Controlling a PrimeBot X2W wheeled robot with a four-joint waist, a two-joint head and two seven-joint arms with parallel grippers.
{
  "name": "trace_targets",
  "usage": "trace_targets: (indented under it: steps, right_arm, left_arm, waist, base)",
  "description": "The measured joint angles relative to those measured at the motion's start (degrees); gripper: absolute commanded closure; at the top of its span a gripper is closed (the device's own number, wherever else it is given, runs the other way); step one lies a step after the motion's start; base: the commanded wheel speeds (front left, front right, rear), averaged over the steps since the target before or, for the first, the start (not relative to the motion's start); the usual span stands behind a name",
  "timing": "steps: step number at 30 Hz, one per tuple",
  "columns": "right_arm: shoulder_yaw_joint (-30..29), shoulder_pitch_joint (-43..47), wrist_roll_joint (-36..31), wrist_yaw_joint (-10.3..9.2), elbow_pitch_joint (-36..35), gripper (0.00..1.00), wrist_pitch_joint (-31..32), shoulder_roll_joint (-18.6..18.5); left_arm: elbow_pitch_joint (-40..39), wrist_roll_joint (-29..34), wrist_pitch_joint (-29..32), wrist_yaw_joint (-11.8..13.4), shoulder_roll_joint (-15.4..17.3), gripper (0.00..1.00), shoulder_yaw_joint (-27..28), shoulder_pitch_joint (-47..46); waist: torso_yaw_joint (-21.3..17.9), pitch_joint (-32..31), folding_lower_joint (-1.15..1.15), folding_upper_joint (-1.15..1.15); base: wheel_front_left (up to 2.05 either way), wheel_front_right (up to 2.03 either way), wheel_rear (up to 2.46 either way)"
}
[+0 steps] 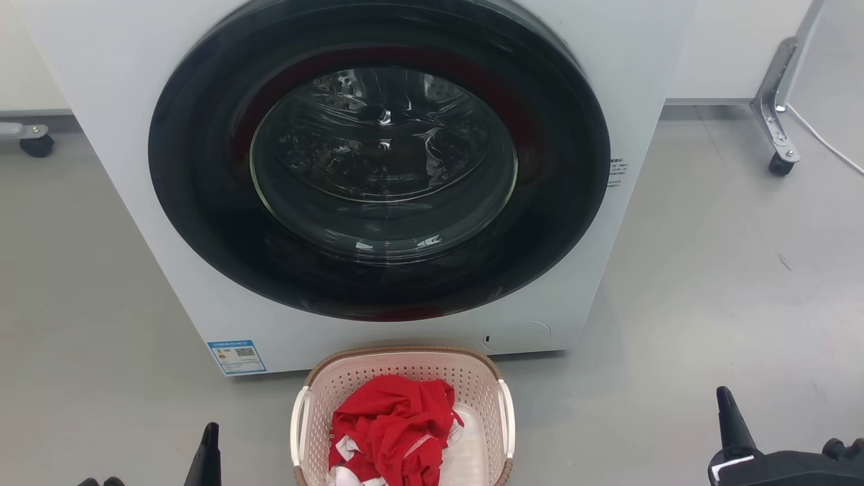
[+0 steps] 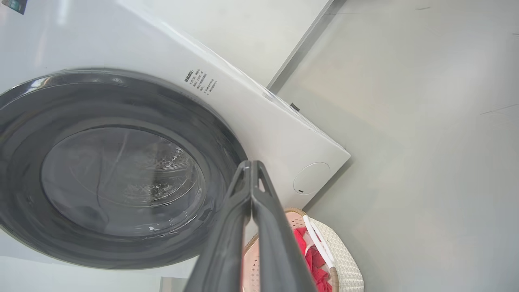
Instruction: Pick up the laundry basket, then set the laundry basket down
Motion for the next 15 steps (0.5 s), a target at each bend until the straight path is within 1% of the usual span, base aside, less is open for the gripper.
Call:
trace_targets:
  steps: [3,5,10,15]
  right_arm:
    - [-0.7,-0.2,2.6,0.51,0.2,1.00,0.5,0.2]
    - [-1.2,-0.8,4.0,0.58,0.4,1.00,1.0,0.3]
    - [-2.6,-1.2,8.9,1.57,1.0,1.00,2.1,0.5]
    - [-3.7,-1.5,12.8,2.27,1.7,1.00,3.1,0.8]
  left_arm:
    - [0.3,-2.7,0.4,-0.1,-0.1,1.00,0.3,-0.7]
    - [0.3,-4.2,1.0,-0.6,-0.2,1.00,0.6,-1.4]
    - [1.3,-9.3,2.0,-1.6,-0.3,1.00,1.6,-2.4]
    - [1.9,-13.2,3.0,-2.1,-0.4,1.00,2.1,-3.2]
  waist:
    - [0.0,0.0,0.00,0.00]
    - [0.0,0.0,0.00,0.00]
    - [0.1,0.0,0.00,0.00]
    - [0.1,0.0,-0.01,0.00]
  base:
    - [0.00,0.00,0.00]
    - [0.00,0.00,0.00]
    - [0.00,0.00,0.00]
    - [0.00,0.00,0.00]
